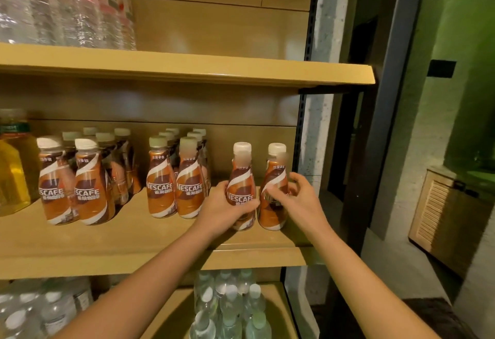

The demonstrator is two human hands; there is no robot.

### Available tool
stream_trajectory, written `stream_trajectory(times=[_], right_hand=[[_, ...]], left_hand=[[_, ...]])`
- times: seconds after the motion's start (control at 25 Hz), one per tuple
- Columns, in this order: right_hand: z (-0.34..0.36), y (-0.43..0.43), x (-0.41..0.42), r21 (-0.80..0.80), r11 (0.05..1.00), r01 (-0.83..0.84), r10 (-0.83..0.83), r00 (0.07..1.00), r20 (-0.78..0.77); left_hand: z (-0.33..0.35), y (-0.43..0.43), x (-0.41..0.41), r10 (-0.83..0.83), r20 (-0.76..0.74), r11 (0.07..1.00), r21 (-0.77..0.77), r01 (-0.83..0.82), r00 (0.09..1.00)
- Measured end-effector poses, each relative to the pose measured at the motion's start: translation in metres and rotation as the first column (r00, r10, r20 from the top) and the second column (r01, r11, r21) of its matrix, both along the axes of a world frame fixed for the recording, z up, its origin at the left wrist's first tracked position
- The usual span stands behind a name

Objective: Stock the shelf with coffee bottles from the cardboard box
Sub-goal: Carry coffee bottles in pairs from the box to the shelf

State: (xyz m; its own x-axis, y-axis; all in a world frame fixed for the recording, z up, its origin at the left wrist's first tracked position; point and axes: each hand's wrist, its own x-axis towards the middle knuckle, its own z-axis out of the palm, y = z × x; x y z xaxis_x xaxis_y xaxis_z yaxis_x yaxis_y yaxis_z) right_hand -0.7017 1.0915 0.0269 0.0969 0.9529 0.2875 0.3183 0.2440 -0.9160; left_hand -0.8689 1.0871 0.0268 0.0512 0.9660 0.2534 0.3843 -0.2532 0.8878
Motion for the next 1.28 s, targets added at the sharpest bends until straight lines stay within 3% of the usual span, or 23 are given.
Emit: stream_trajectory(times=[0.12, 0.32, 0.84, 1.04, 1.28], right_hand=[[-0.025, -0.006, 0.007, -0.053, 0.998, -0.036, 0.046, 0.976, 0.212], [-0.042, 0.010, 0.002, 0.024, 0.997, 0.077, -0.081, 0.916, 0.394], [-0.034, 0.092, -0.007, -0.051, 0.989, 0.141, -0.095, 0.853, 0.513], [-0.034, 0.104, -0.009, -0.004, 0.975, 0.222, -0.154, 0.689, 0.708], [-0.029, 0.103, -0.010, 0.023, 0.967, 0.253, -0.183, 0.633, 0.752]], left_hand=[[-0.021, -0.002, -0.007, -0.038, -0.162, 0.993, -0.115, 0.020, 0.986], [-0.030, 0.007, -0.002, 0.067, -0.258, 0.997, -0.027, -0.076, 0.964], [-0.040, 0.099, 0.004, 0.191, -0.402, 0.980, 0.034, -0.194, 0.895], [-0.042, 0.113, 0.005, 0.220, -0.429, 0.975, 0.069, -0.211, 0.876], [-0.040, 0.111, 0.003, 0.202, -0.435, 0.978, 0.033, -0.208, 0.877]])
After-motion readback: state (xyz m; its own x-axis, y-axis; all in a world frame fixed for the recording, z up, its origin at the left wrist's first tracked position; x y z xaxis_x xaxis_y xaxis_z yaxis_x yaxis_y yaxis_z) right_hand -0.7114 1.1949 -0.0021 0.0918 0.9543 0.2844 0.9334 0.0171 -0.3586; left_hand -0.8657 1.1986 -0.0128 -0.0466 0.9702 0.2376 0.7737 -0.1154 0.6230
